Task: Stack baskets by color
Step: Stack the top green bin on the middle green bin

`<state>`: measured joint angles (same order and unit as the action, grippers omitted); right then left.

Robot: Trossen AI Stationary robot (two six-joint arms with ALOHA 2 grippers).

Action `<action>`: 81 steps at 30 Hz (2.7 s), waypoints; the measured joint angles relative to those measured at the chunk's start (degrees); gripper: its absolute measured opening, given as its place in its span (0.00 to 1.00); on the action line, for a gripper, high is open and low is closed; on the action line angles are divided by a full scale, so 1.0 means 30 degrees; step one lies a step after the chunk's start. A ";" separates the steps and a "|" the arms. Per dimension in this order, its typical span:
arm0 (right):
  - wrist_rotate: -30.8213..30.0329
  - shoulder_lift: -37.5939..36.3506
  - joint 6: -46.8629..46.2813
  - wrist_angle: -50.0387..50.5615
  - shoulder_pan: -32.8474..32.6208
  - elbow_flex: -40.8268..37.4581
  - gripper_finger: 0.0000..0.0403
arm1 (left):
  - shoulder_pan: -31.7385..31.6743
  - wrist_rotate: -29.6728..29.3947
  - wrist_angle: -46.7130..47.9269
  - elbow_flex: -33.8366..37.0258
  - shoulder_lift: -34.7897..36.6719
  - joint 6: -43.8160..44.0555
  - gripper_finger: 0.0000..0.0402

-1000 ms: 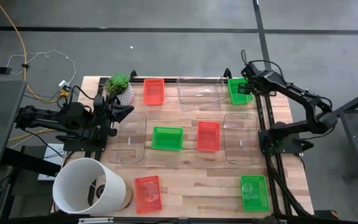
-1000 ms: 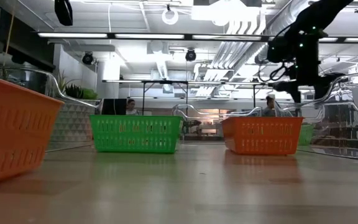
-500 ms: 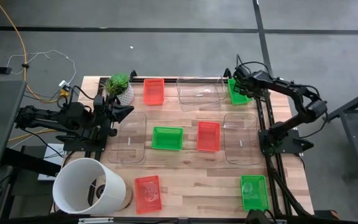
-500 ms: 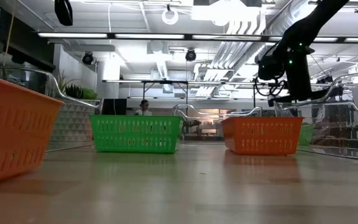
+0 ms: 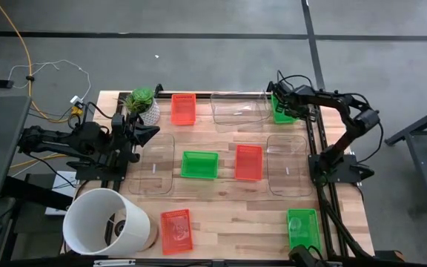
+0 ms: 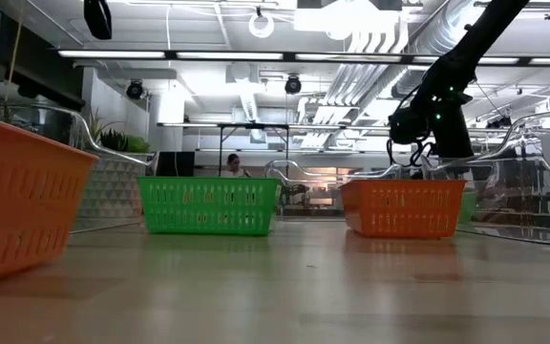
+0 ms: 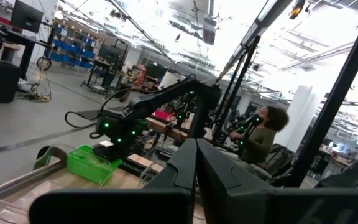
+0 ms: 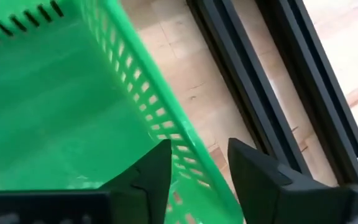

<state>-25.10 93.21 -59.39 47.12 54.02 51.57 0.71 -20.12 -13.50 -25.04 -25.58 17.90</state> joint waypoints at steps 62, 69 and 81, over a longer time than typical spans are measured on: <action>1.1846 -0.4059 1.5059 -1.0055 -1.7085 0.4568 0.00 | 0.0043 0.1501 -0.0007 0.0001 -0.0007 0.0836 0.00; 1.1319 0.0308 1.8174 -0.6818 -1.7254 0.8904 0.00 | 0.0036 0.1242 -0.0007 0.0001 0.0000 0.0836 0.00; 1.1263 0.6179 2.0815 -0.3064 -1.6216 1.3415 0.00 | 0.0036 0.0911 -0.0007 0.0001 -0.0006 0.0836 0.00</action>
<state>8.69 111.75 3.05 37.92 5.37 91.82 0.82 -17.39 -13.52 -25.04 -25.60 20.40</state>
